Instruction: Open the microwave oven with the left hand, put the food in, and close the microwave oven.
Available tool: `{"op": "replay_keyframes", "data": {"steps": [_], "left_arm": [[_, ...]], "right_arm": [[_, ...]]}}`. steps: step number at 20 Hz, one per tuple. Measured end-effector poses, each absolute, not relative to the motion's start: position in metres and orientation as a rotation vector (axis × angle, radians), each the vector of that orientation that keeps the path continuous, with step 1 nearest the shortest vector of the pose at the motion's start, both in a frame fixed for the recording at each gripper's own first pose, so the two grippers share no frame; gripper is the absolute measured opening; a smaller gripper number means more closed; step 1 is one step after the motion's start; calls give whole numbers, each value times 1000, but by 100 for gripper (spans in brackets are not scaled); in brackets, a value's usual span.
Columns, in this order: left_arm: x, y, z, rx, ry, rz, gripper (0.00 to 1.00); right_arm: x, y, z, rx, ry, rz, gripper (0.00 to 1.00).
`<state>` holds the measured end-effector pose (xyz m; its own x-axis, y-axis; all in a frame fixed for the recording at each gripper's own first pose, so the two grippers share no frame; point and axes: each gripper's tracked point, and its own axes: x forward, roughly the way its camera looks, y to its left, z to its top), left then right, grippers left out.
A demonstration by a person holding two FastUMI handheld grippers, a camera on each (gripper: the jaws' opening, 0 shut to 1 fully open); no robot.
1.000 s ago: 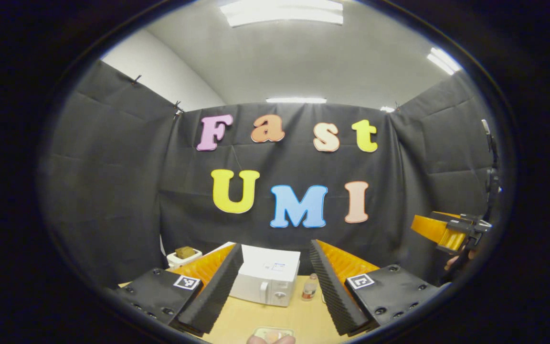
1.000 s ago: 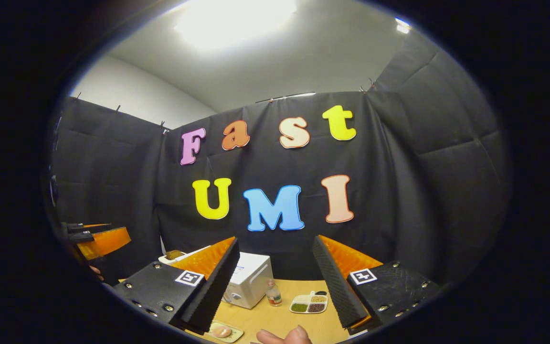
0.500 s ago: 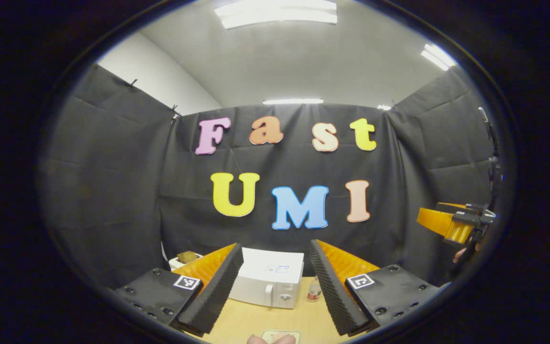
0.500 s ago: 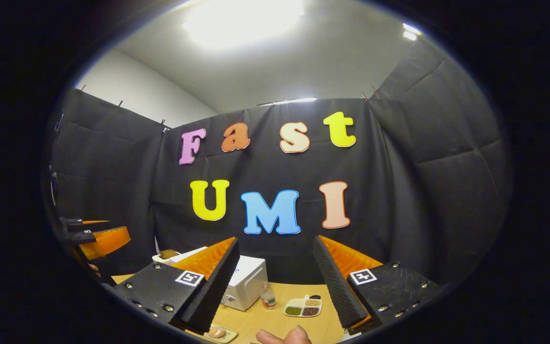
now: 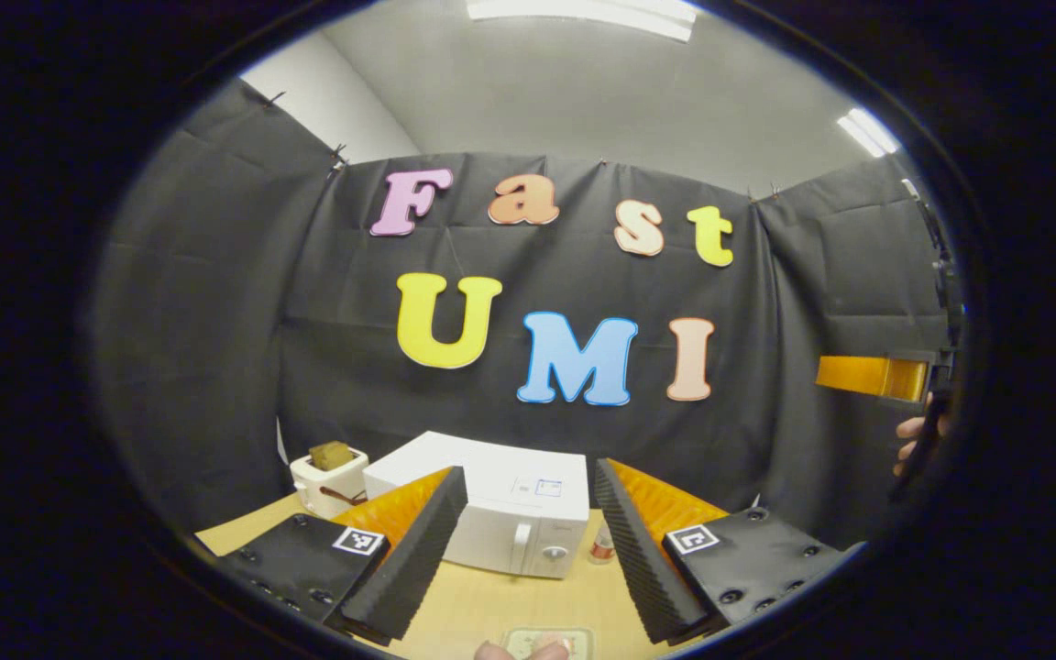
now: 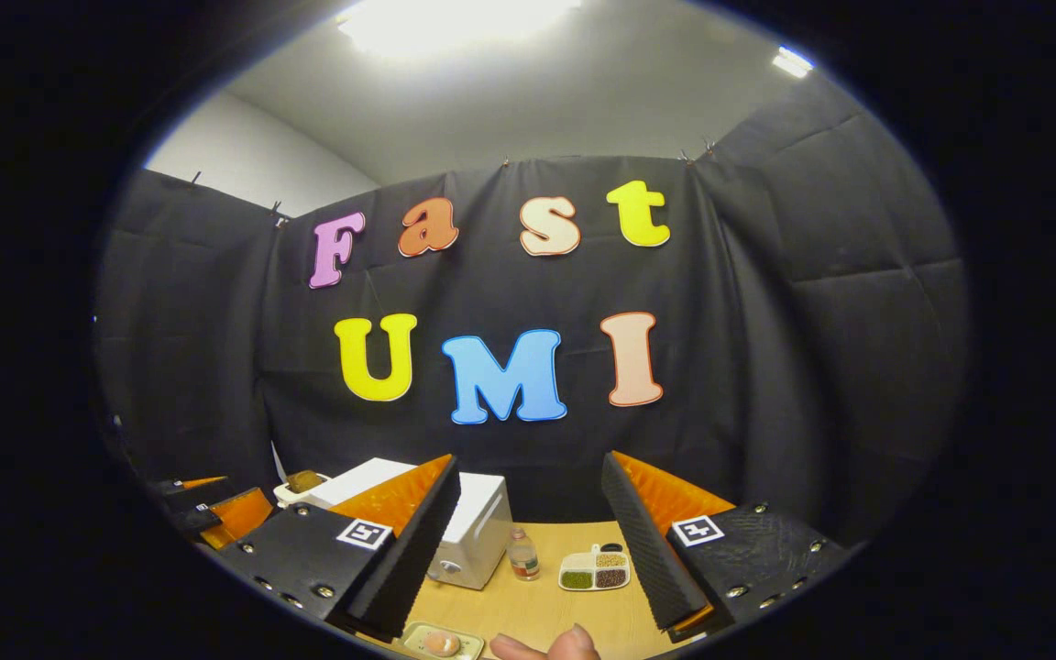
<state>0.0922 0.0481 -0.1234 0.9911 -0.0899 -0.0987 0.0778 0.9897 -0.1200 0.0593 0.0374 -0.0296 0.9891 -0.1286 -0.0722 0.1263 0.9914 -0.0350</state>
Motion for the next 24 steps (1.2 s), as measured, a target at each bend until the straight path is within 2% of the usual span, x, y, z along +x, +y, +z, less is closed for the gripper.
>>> {"op": "replay_keyframes", "data": {"steps": [8,11,12,15,17,18,20,21,23,24], "left_arm": [[161,68,-233,-73,189,-212,94],[178,59,-276,-40,242,-256,96],[182,55,-287,-36,253,-267,94],[195,41,-326,-6,294,-296,96],[206,35,-348,10,318,-304,94],[211,31,-357,8,330,-311,99],[221,20,-378,8,345,-330,96],[227,15,-388,17,357,-334,99],[239,15,-411,29,395,-330,94],[244,14,-419,17,411,-332,96]], "right_arm": [[69,57,-53,-152,176,-278,95],[68,66,-53,-213,193,-292,95],[68,65,-51,-246,192,-304,95],[65,68,-49,-316,189,-315,95],[63,64,-58,-354,222,-322,95],[62,63,-62,-358,236,-324,95],[61,61,-64,-353,249,-331,95],[60,58,-65,-353,256,-338,95],[57,48,-70,-356,275,-361,95],[55,43,-72,-350,284,-374,95]]}}
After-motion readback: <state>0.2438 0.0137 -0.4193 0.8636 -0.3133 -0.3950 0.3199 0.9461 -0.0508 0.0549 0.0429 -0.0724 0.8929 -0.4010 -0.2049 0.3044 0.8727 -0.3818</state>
